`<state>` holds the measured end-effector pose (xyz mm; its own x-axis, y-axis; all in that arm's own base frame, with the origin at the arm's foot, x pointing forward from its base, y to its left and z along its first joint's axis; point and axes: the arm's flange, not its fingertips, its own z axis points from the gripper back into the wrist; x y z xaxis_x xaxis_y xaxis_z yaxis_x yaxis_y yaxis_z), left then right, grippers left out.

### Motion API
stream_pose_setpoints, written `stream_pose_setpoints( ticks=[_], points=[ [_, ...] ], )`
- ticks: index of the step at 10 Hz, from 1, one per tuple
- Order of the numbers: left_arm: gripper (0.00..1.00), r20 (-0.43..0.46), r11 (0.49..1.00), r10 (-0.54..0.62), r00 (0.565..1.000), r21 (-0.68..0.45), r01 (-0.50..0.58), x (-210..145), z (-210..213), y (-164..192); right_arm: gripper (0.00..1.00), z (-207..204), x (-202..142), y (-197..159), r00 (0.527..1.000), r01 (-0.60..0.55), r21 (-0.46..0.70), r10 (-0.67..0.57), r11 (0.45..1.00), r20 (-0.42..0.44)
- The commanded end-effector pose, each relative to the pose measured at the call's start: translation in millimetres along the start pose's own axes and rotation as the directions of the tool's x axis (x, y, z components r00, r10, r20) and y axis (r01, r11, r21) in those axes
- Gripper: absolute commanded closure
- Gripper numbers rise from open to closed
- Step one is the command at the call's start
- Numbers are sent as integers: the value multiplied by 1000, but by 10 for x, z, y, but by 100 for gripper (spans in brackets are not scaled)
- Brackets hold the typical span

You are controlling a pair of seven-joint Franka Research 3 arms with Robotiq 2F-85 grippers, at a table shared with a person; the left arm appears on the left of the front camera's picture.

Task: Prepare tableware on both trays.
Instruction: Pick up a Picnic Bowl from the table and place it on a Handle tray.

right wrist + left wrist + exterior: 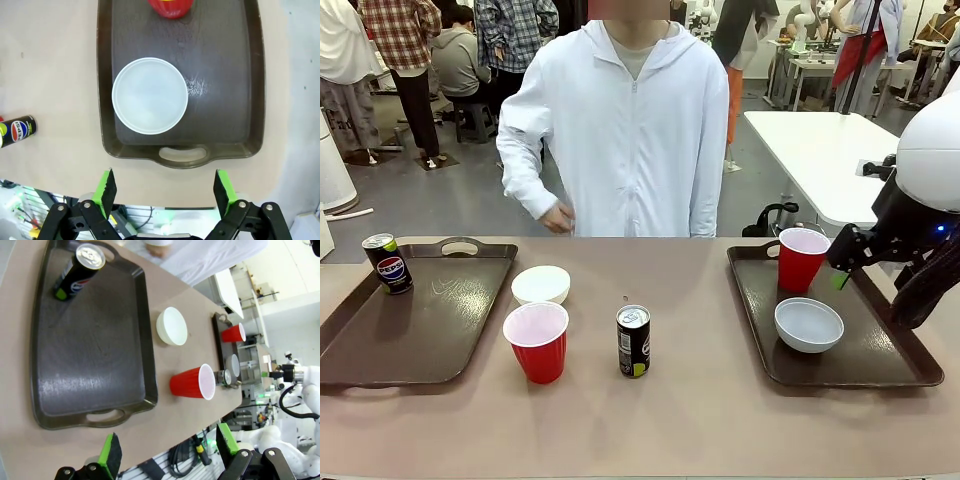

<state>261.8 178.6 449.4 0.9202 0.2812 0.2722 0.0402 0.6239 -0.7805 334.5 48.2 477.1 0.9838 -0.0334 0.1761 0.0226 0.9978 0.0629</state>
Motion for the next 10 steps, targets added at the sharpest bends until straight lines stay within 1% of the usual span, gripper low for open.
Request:
stream_pose_setpoints(
  ticks=[1,2,3,4,5,6,7,9,10],
  points=[
    [0,4,1000,-2,1000,-8,2,-6,16,6,0,-12,22,9,1000,6,4,-6,1000,12],
    [0,4,1000,-2,1000,-8,2,-6,16,6,0,-12,22,9,1000,6,4,-6,1000,12],
    [0,0,1000,0,1000,0,0,0,0,0,4,0,0,-1,1000,0,0,0,1000,0],
    [0,-55,996,-28,998,85,33,186,-14,-295,0,25,-204,-324,999,3,86,0,996,-45],
    [0,-95,986,-25,995,164,40,339,-34,-564,0,66,-343,-632,996,-5,204,24,979,-87],
    [0,-129,971,-34,991,232,64,444,-28,-883,0,104,-442,-976,994,-1,319,34,948,-100],
    [0,-172,950,-54,984,294,104,501,-25,-1164,0,130,-493,-1268,994,8,382,33,924,-101],
    [0,-232,913,-28,972,390,119,667,-90,-1552,0,224,-490,-1884,993,-1,504,62,864,-103],
    [0,-266,885,-5,964,447,128,778,-209,-1735,0,281,-491,-2250,997,-1,559,44,829,-64]
  ],
)
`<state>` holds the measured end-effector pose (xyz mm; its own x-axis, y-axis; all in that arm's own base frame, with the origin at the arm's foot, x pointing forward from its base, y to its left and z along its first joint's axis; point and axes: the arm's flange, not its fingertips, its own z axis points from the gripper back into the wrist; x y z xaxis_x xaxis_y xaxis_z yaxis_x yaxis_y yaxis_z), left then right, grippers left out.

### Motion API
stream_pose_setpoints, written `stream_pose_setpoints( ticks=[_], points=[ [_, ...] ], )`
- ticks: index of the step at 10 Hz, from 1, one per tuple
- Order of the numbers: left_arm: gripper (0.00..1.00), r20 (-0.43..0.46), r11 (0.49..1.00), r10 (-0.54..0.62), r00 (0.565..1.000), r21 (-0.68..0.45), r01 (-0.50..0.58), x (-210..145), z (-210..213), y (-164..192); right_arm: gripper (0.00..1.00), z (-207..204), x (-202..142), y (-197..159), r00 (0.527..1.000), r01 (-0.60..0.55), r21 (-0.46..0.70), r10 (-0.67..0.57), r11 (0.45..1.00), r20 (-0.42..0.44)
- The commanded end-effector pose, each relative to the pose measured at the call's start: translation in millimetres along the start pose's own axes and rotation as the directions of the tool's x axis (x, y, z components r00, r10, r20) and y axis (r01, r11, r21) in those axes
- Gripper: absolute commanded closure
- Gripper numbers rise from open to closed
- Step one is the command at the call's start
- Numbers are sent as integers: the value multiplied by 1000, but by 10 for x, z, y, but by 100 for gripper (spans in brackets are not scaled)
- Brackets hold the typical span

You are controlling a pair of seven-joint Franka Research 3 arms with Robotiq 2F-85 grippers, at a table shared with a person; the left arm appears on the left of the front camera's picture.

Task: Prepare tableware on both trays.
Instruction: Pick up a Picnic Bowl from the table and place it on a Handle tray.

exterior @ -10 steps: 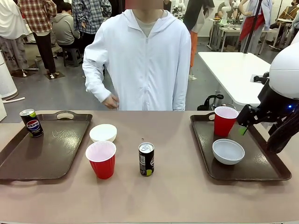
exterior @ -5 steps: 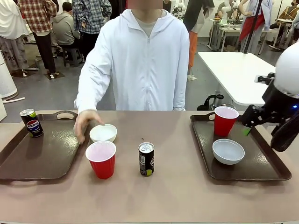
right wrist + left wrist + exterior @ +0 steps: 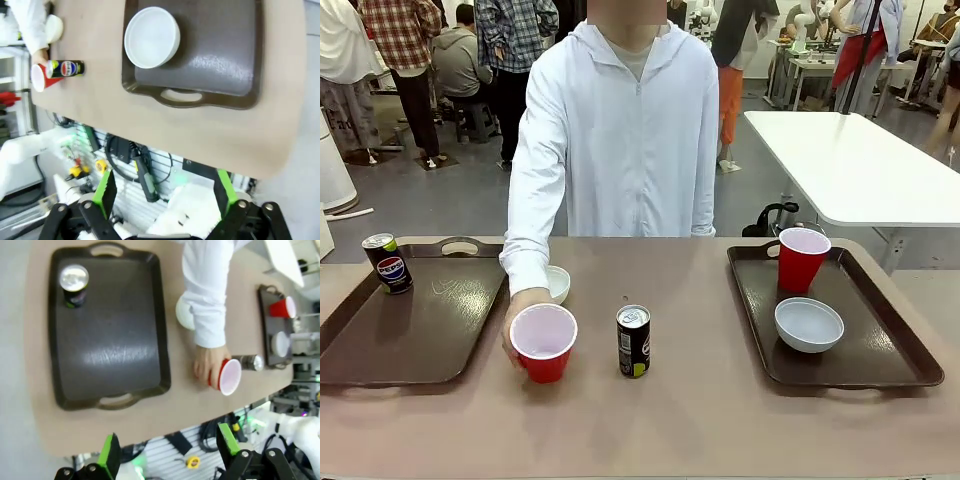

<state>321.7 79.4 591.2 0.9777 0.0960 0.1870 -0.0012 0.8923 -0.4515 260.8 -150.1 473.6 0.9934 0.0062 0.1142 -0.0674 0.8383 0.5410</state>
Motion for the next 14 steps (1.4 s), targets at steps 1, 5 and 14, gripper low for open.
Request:
stream_pose_setpoints(
  ticks=[1,5,14],
  points=[
    [0,-114,994,11,993,113,2,238,-53,-253,0,362,137,-446,999,-3,126,-2,992,41],
    [0,-161,940,27,987,341,30,518,-419,-1095,0,614,-22,-1170,976,-43,420,-52,906,212],
    [0,-114,890,-349,930,271,367,474,-1910,-1427,0,597,-80,-1129,969,-13,395,-86,919,231]
  ],
)
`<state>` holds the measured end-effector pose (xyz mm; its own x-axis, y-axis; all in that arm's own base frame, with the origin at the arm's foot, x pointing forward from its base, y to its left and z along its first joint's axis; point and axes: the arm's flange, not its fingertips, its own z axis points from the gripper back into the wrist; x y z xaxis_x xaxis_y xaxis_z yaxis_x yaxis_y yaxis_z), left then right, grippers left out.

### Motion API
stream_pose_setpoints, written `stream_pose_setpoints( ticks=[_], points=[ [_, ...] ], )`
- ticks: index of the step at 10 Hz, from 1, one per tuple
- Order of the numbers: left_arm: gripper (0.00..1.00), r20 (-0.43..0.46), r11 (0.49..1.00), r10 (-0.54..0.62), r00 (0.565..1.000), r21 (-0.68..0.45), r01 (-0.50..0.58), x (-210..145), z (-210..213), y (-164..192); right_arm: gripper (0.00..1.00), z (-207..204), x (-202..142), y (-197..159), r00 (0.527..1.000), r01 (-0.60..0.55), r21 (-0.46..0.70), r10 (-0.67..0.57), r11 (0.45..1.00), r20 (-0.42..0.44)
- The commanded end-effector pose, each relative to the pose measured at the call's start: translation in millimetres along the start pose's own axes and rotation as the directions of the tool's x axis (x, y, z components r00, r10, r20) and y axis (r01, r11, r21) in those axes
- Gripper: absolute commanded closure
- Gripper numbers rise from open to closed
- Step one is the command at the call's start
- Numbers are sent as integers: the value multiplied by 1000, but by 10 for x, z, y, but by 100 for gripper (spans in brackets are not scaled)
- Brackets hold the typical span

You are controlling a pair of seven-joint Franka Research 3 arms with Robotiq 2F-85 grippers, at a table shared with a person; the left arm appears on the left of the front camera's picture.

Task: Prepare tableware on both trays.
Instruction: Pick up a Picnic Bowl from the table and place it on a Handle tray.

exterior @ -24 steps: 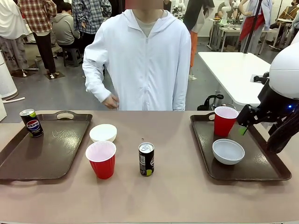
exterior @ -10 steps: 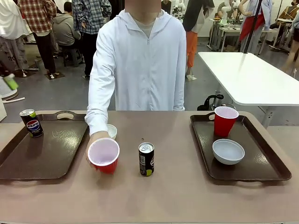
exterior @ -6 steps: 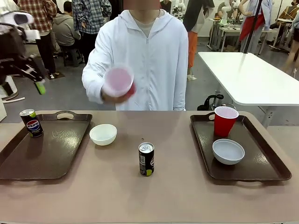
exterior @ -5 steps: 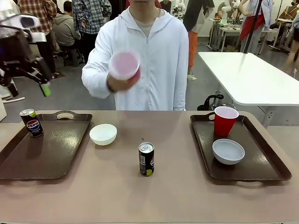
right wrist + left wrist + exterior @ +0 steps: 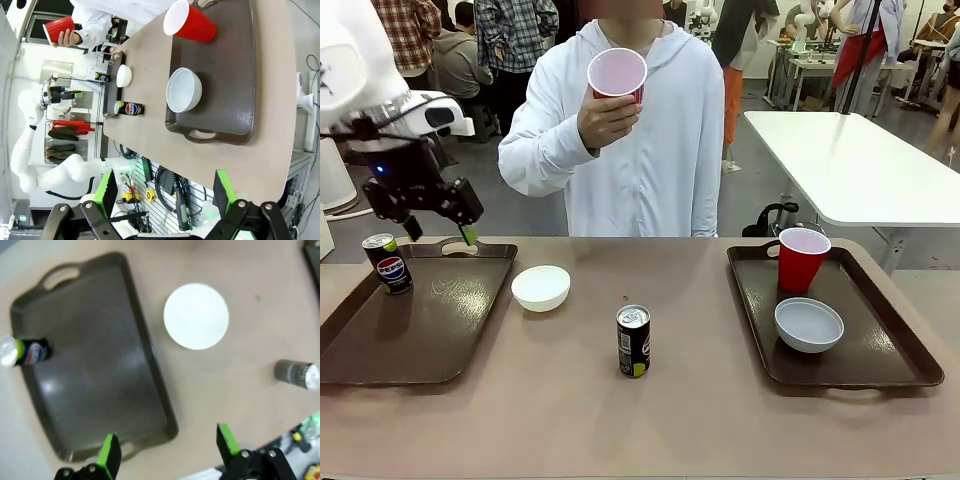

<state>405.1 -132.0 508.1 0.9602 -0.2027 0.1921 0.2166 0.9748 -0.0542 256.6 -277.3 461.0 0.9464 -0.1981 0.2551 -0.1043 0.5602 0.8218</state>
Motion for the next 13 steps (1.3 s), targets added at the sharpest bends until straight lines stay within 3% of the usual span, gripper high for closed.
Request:
stream_pose_setpoints(
  ticks=[1,2,3,5,7,13],
  points=[
    [0,51,986,-121,991,-113,127,29,-195,105,0,7,-15,5,1000,-4,8,5,1000,-5],
    [0,32,980,-126,992,-149,129,-21,-177,133,0,7,-15,5,1000,-4,8,5,1000,-5],
    [0,2,982,-139,990,-129,138,-335,79,202,0,7,-15,5,1000,-4,8,5,1000,-5],
    [0,5,942,-262,965,-216,257,-1128,552,490,0,7,-15,5,1000,-4,8,5,1000,-5],
    [0,10,935,-272,962,-234,267,-1601,649,697,0,7,-15,5,1000,-4,8,5,1000,-5],
    [0,37,952,-190,981,-238,193,-1527,598,799,0,7,-15,5,1000,-4,8,5,1000,-5]
  ],
)
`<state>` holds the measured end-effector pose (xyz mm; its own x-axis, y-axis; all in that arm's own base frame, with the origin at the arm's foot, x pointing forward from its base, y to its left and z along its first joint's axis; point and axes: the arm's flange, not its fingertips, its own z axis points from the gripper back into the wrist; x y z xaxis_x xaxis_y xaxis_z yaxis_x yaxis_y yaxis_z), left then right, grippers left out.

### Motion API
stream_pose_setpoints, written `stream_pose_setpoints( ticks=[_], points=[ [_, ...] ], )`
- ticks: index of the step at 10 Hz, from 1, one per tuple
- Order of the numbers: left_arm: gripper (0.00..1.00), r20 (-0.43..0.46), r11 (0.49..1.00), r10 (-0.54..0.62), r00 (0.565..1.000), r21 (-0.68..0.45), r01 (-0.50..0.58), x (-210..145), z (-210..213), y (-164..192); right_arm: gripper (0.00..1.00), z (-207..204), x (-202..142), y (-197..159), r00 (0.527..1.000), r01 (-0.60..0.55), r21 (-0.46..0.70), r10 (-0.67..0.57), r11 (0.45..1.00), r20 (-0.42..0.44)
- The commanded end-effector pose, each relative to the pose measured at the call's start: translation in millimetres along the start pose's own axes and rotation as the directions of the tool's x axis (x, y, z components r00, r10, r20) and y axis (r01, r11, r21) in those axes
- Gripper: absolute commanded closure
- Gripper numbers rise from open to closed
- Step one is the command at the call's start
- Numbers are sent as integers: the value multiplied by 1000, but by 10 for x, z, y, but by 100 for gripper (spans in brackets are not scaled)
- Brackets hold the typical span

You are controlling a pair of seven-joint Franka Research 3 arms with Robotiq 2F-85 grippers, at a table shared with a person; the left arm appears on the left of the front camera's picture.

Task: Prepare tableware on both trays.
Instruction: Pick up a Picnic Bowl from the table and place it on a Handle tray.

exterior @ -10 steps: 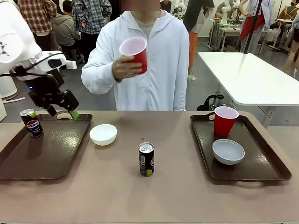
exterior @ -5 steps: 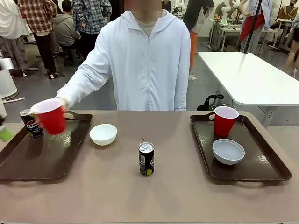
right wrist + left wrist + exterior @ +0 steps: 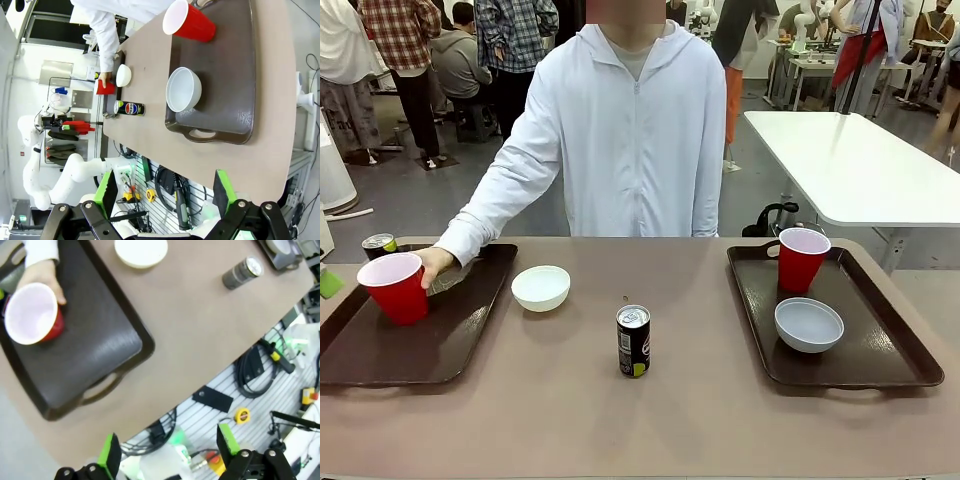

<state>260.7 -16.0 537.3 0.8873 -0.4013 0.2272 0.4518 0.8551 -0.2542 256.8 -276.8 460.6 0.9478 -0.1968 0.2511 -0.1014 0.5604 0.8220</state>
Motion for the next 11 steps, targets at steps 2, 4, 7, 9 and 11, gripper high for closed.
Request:
stream_pose_setpoints(
  ticks=[2,4,7,9,11],
  points=[
    [0,88,996,70,994,56,-75,332,-27,30,0,13,-15,5,1000,-7,9,7,1000,-1],
    [0,65,980,145,987,126,-152,946,-119,33,0,13,-15,5,1000,-7,9,7,1000,-1],
    [0,-8,963,201,980,184,-196,1626,-340,32,0,13,-15,5,1000,-7,9,7,1000,-1],
    [0,-7,951,228,974,215,-221,2038,-646,44,0,13,-15,5,1000,-7,9,7,1000,-1],
    [0,23,940,241,970,242,-239,2354,-1052,143,0,13,-15,5,1000,-7,9,7,1000,-1]
  ],
)
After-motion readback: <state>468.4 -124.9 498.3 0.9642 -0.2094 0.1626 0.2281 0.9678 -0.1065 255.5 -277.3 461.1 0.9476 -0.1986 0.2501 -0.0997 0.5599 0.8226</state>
